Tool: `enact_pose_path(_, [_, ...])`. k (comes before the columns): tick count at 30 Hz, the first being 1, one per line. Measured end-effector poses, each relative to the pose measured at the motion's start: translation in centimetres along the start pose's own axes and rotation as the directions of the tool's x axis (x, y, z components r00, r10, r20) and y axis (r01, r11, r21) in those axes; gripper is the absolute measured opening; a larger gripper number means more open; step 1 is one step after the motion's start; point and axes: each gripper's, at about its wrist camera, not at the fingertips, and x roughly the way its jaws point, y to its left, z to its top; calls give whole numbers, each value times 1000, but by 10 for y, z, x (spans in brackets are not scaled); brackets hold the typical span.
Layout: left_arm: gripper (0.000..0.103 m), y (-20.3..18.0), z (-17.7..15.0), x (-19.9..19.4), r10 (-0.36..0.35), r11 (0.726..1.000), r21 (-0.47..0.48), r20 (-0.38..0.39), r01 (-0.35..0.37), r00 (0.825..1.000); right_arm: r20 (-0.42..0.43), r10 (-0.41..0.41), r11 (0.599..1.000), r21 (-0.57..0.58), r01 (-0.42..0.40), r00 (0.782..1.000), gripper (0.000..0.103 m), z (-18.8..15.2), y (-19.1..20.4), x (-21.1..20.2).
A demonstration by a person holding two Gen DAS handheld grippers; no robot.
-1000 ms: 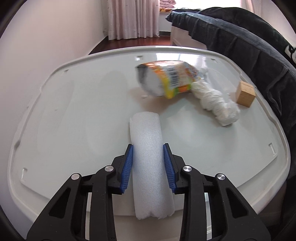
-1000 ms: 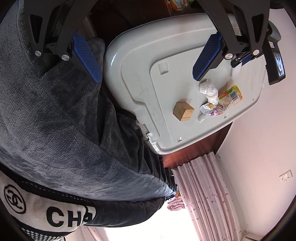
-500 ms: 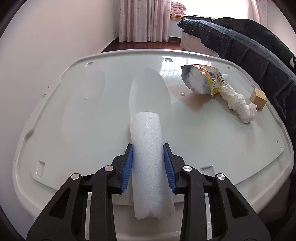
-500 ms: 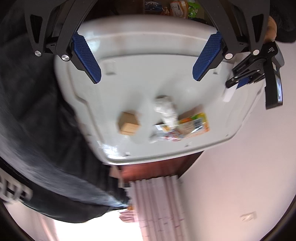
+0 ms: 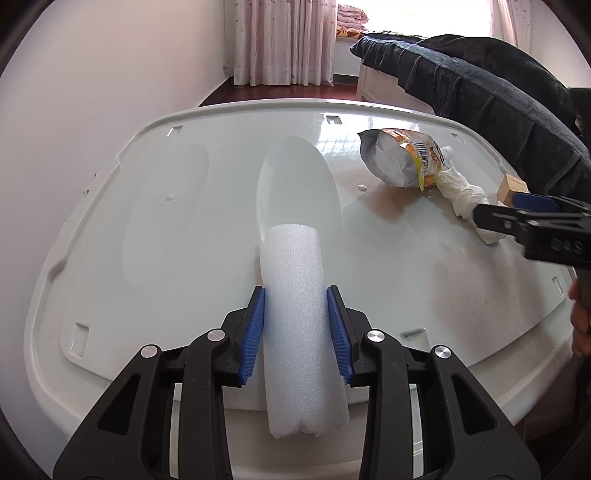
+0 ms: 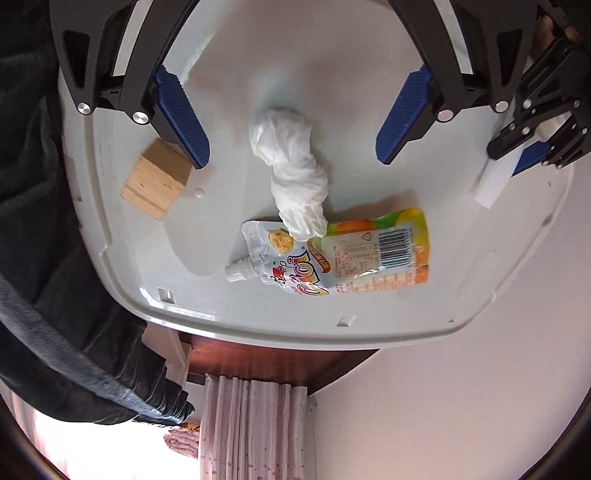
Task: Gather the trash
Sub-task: 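Grasp the white tissue with the right tool while the left tool grasps the foam tube, then carry the white tissue and foam tube over the cardboard box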
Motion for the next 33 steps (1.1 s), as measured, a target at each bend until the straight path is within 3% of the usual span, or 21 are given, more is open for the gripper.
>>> enact_pose_path(9, [34,-2,3,1,7,1000,-6,-2,-7,1000,-70,7,999,-47,-11,998,68,14,9,33])
enact_pose_path(15, [34,-2,4,3,7,1000,-16,-5,-7,1000,-69,-46,995,-87,40,997,66,13,19,34])
enact_pose_path(18, [34,-1,4,3,8,1000,-15,-3,-8,1000,-57,-49,996,-71,45,997,35,12,22,31])
enact_pose_path(24, [34,0,3,3,12,1000,-14,3,-12,1000,-36,-69,997,-34,68,997,34,8,21,29])
enact_pose_path(33, [33,2,-1,1,3,999,-36,21,-2,1000,-54,-29,999,30,31,998,34,-4,18,18])
